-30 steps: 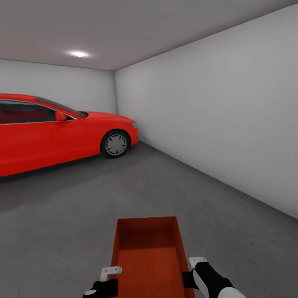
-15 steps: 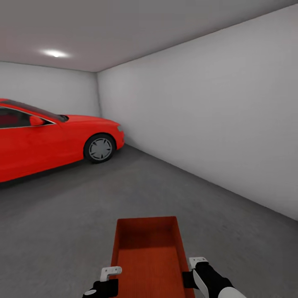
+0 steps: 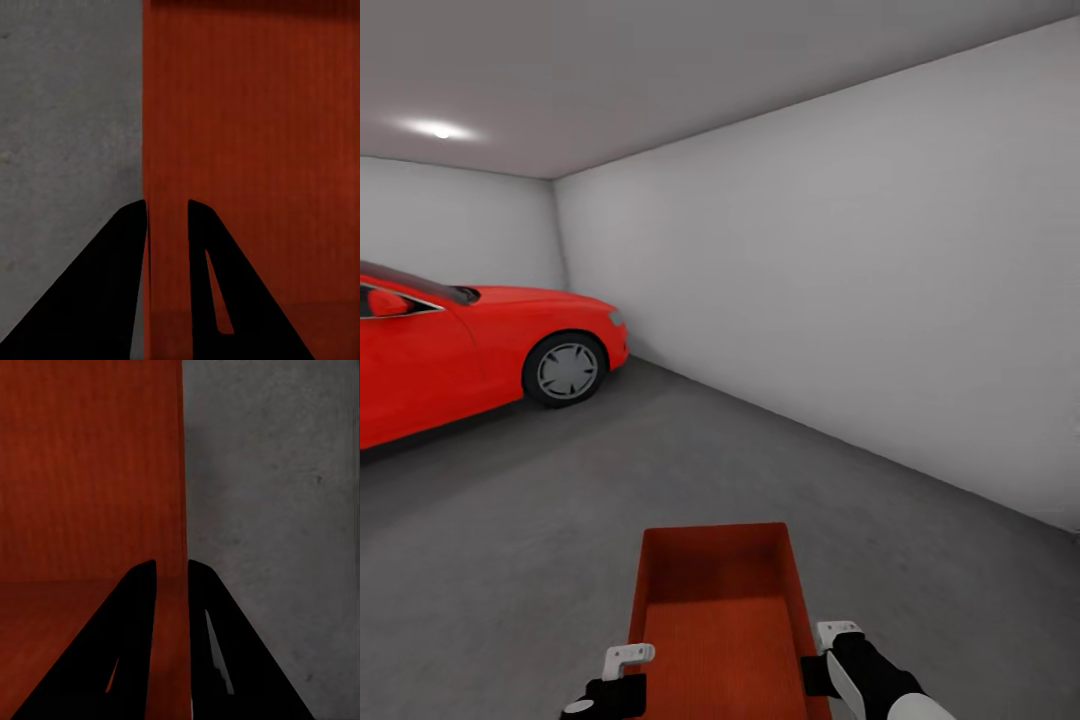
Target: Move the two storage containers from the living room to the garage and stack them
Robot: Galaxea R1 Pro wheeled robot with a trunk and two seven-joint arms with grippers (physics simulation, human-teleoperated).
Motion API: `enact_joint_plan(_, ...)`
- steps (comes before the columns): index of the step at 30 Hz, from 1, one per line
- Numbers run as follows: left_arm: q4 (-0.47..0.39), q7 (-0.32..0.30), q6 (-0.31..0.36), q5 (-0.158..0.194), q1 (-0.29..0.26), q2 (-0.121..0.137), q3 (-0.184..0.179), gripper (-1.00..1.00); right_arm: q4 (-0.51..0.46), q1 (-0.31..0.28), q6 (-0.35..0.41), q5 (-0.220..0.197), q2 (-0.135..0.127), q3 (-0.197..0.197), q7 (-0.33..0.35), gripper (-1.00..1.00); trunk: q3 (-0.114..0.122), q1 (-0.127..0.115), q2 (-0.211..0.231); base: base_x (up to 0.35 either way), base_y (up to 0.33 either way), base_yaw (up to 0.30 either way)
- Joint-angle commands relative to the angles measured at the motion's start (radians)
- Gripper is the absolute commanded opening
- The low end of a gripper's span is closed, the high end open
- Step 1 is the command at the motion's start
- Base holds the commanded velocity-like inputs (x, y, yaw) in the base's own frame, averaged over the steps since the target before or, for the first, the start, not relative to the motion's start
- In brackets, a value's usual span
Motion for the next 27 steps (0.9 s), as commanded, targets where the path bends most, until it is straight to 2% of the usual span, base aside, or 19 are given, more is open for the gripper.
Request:
enact_joint_plan(1, 0.001, -0.013, 0.000, 0.018, 0.000, 0.032, -0.012, -1.00, -0.004, -0.001, 0.003, -0.024, -0.010, -0.002, 0.063, -1.00, 0.000, 0.000, -0.001, 0.198, 0.094, -0.216)
enact_joint_plan(18, 0.001, -0.013, 0.001, 0.018, 0.000, 0.031, -0.012, -1.00, -0.004, -0.001, 0.003, -0.024, -0.010, -0.002, 0.063, -1.00, 0.020, 0.000, -0.001, 0.263, 0.123, -0.215)
enact_joint_plan(27, 0.001, -0.013, 0.001, 0.018, 0.000, 0.031, -0.012, -1.00, -0.004, -0.001, 0.003, -0.024, -0.010, -0.002, 0.062, -1.00, 0.025, 0.000, -0.001, 0.279, 0.025, -0.072)
